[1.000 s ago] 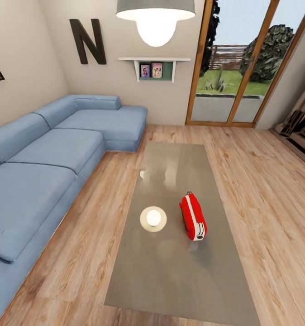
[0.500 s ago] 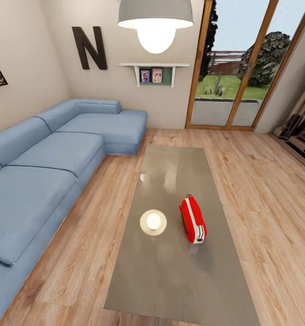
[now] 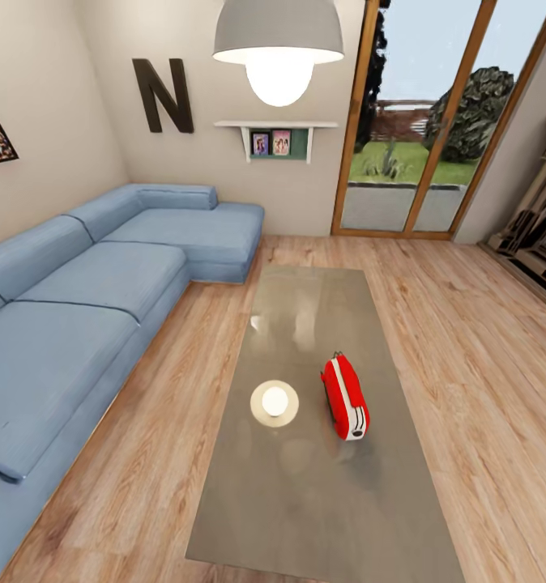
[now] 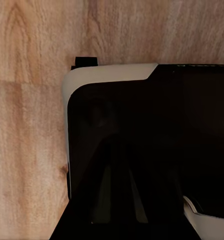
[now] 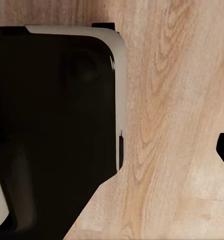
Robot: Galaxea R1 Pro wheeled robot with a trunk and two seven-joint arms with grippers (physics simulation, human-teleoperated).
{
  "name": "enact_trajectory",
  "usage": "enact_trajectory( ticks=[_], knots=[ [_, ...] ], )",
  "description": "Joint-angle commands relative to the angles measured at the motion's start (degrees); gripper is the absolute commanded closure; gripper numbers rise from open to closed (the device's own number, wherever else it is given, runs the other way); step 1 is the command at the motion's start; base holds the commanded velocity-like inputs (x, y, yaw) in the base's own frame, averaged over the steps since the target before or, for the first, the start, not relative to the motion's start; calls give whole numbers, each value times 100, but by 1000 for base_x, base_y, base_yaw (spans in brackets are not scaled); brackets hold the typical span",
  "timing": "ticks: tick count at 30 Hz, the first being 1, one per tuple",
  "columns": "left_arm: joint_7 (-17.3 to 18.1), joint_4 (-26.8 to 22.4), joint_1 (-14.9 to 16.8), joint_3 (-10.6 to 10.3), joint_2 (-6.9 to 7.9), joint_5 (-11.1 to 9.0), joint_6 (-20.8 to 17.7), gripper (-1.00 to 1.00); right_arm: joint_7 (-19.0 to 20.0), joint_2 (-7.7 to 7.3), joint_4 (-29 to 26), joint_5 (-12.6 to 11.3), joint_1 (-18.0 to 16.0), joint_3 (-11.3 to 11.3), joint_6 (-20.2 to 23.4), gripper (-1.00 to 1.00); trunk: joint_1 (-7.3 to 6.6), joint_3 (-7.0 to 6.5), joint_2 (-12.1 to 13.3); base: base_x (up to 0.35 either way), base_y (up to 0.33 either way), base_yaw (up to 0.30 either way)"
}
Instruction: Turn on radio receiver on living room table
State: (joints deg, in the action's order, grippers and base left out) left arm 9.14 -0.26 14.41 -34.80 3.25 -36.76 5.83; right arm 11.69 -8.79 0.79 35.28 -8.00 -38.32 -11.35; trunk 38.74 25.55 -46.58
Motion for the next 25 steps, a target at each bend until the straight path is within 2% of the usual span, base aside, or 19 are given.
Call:
enact_trajectory(
  ticks=[1, 25],
  knots=[
    [0, 0, 0, -4, -2, 1, -2, 100, 0, 3, 0, -2, 0, -3, 15, -100, 0, -2, 0, 0, 0, 0],
    [0, 0, 0, 0, -2, -1, 2, 100, 0, 44, 0, -4, 0, -35, 71, -100, 0, -5, 0, 0, 0, 0]
  ],
)
